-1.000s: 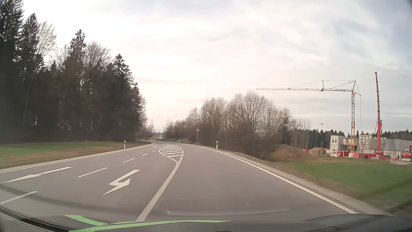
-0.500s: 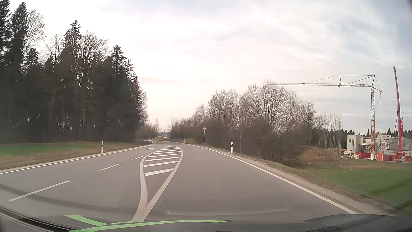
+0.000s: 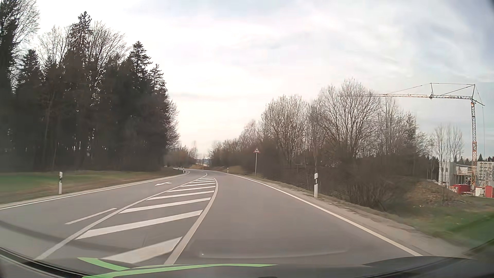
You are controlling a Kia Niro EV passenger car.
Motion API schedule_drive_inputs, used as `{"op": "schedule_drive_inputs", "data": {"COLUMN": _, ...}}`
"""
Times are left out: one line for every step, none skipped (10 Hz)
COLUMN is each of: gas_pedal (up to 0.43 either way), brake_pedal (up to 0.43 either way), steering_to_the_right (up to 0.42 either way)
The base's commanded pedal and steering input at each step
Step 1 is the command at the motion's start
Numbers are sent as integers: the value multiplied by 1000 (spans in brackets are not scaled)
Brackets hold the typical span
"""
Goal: Follow the waypoints while adhering to traffic rules and regulations
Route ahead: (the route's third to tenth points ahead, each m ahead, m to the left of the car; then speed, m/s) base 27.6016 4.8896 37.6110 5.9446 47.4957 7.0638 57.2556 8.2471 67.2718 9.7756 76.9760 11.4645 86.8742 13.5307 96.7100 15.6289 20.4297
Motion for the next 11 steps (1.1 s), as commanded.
{"op": "schedule_drive_inputs", "data": {"gas_pedal": 189, "brake_pedal": 0, "steering_to_the_right": -16}}
{"op": "schedule_drive_inputs", "data": {"gas_pedal": 189, "brake_pedal": 0, "steering_to_the_right": -16}}
{"op": "schedule_drive_inputs", "data": {"gas_pedal": 189, "brake_pedal": 0, "steering_to_the_right": -16}}
{"op": "schedule_drive_inputs", "data": {"gas_pedal": 189, "brake_pedal": 0, "steering_to_the_right": -17}}
{"op": "schedule_drive_inputs", "data": {"gas_pedal": 189, "brake_pedal": 0, "steering_to_the_right": -17}}
{"op": "schedule_drive_inputs", "data": {"gas_pedal": 189, "brake_pedal": 0, "steering_to_the_right": -17}}
{"op": "schedule_drive_inputs", "data": {"gas_pedal": 189, "brake_pedal": 0, "steering_to_the_right": -17}}
{"op": "schedule_drive_inputs", "data": {"gas_pedal": 189, "brake_pedal": 0, "steering_to_the_right": -17}}
{"op": "schedule_drive_inputs", "data": {"gas_pedal": 189, "brake_pedal": 0, "steering_to_the_right": -18}}
{"op": "schedule_drive_inputs", "data": {"gas_pedal": 189, "brake_pedal": 0, "steering_to_the_right": -18}}
{"op": "schedule_drive_inputs", "data": {"gas_pedal": 189, "brake_pedal": 0, "steering_to_the_right": -18}}
